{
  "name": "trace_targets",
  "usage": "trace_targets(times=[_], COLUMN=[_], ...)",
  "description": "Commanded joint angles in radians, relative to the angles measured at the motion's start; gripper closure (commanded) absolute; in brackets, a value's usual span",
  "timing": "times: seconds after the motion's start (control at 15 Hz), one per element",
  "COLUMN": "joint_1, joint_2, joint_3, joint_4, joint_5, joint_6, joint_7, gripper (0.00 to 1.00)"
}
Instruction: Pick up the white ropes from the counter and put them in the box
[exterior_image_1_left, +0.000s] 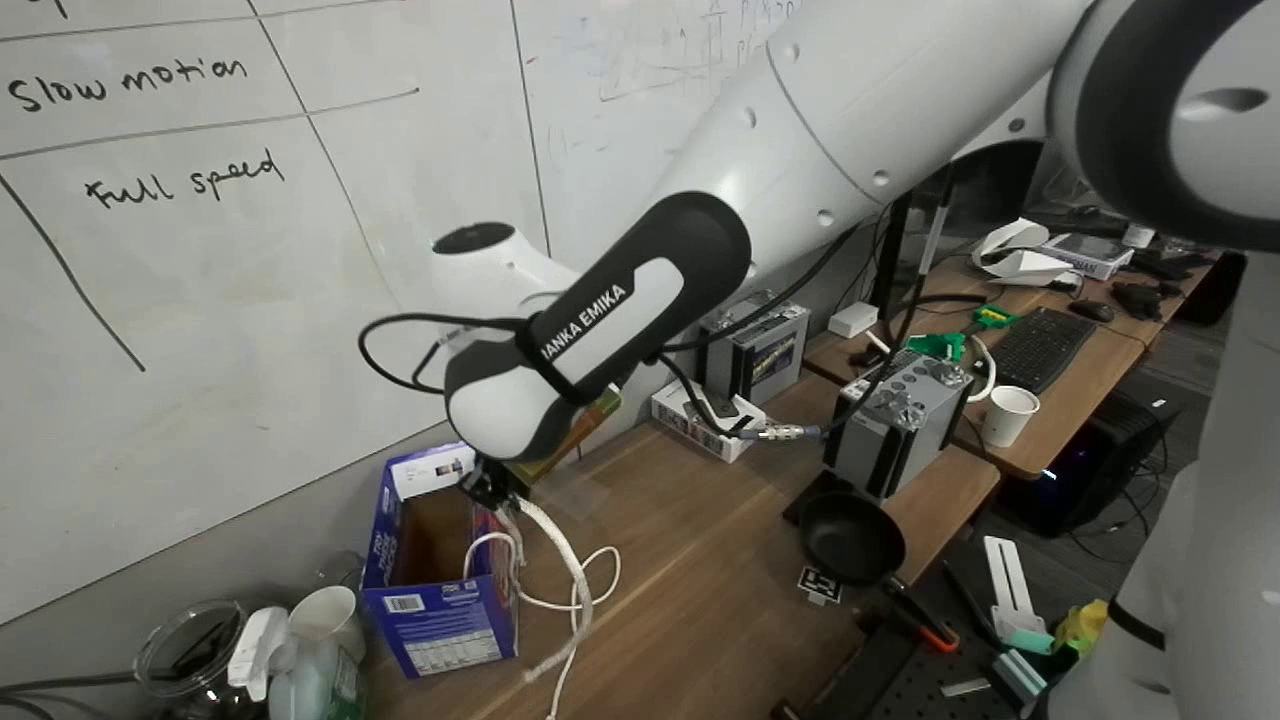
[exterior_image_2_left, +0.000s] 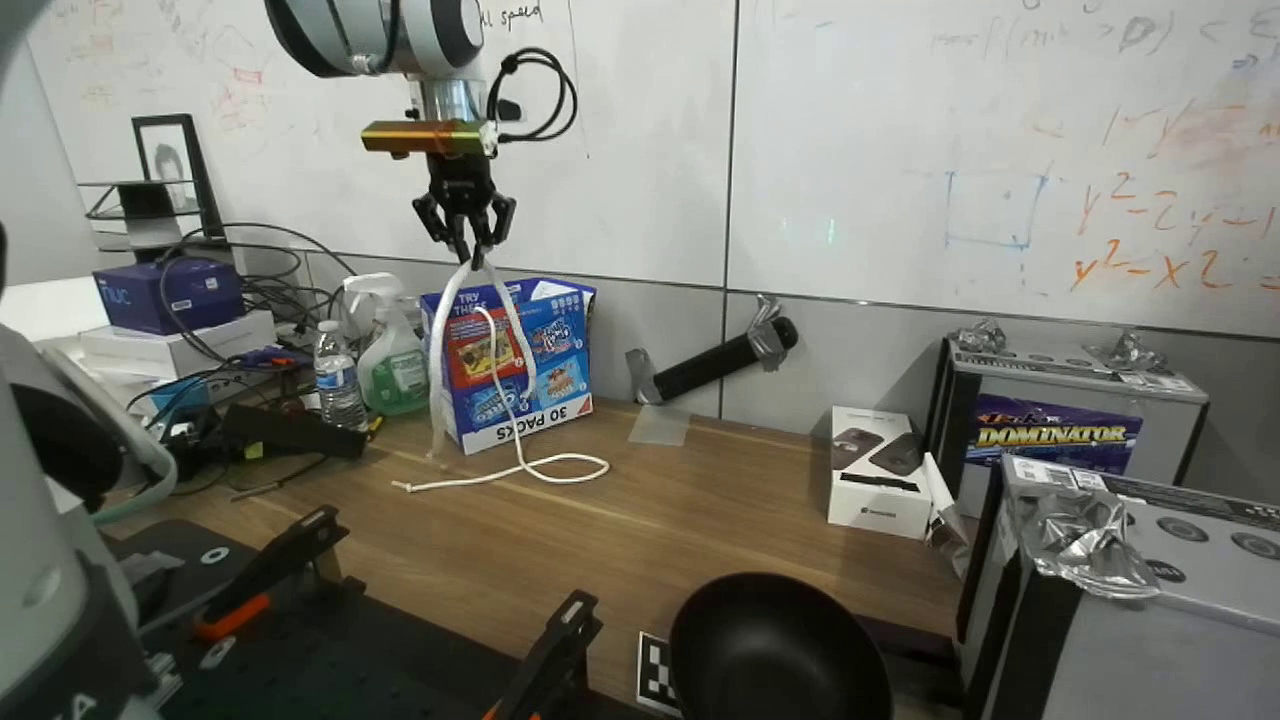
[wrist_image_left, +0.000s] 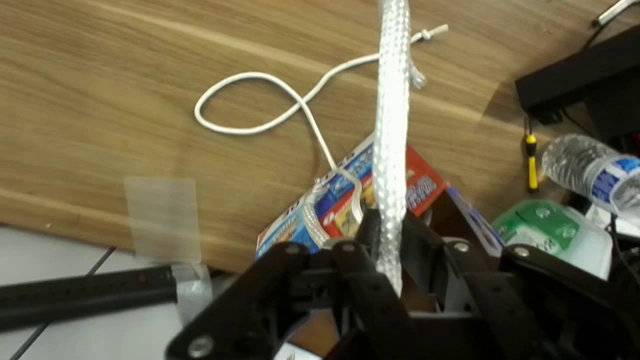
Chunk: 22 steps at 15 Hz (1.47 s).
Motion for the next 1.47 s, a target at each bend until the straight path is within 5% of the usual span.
trace_targets(times=[0.0, 0.93, 1.4], joint_1=[0.051, 0.194, 0.259], joint_2=[-0.027, 0.036, 0.088], joint_3=[-0.018, -0.006, 0.002], joint_4=[0.157, 0.545, 0.730], joint_5=[-0.095, -0.416, -0.541], joint_6=[-0.146, -0.419, -0.548], joint_7=[0.141, 0.563, 0.661], gripper=[0.91, 0.91, 0.91])
